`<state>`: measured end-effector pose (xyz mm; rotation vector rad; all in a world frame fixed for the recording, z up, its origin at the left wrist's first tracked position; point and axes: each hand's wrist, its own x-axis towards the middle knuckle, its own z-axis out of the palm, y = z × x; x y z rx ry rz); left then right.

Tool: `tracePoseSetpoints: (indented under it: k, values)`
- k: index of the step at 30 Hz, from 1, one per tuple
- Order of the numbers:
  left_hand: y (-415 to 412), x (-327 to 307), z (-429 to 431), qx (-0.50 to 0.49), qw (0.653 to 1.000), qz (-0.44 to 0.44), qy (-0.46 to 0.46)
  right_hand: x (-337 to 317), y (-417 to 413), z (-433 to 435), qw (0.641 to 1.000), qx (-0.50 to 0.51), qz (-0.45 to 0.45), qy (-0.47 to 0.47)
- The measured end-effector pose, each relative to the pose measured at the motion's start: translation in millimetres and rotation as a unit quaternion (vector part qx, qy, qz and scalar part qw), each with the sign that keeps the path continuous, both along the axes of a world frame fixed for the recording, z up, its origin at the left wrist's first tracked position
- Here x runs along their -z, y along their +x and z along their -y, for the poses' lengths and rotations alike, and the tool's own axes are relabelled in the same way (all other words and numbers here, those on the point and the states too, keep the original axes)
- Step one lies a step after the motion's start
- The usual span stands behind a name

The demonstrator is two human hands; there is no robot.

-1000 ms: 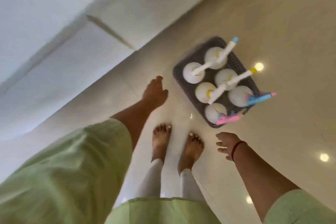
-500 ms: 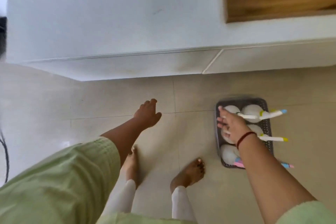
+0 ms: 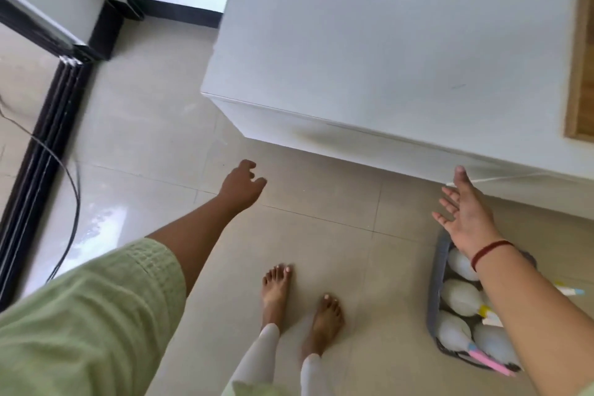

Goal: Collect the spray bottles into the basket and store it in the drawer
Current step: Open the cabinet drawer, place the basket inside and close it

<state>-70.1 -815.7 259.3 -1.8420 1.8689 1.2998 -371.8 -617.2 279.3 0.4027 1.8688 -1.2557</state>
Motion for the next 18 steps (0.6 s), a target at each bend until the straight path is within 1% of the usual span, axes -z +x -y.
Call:
tracePoseSetpoints:
  k: [3, 6, 8, 11, 14, 18]
  values:
    - [16, 5, 15, -0.04, 0.999, -0.015, -0.016, 4, 9, 22, 1.0, -0.005, -0.005, -0.005]
    - [17, 9, 25, -0.131, 0.988, -0.073, -0.023, 11, 15, 37, 1.0, -0.002, -0.018, -0.01]
    - [14, 8, 34, -0.195, 0.973, -0.122, -0.018, 15, 19, 46, 1.0, -0.006, -0.021, -0.017]
    - [3, 2, 49, -0.291, 0.933, -0.212, 0.013, 18, 22, 56, 0.999, -0.014, -0.02, -0.021]
    - [-11, -6, 64, -0.328, 0.911, -0.249, -0.014, 20, 22, 61, 1.0, 0.008, -0.008, -0.028]
    - [-25, -4, 81, -0.363, 0.894, -0.257, -0.048, 22, 18, 61, 0.997, 0.066, -0.025, -0.028]
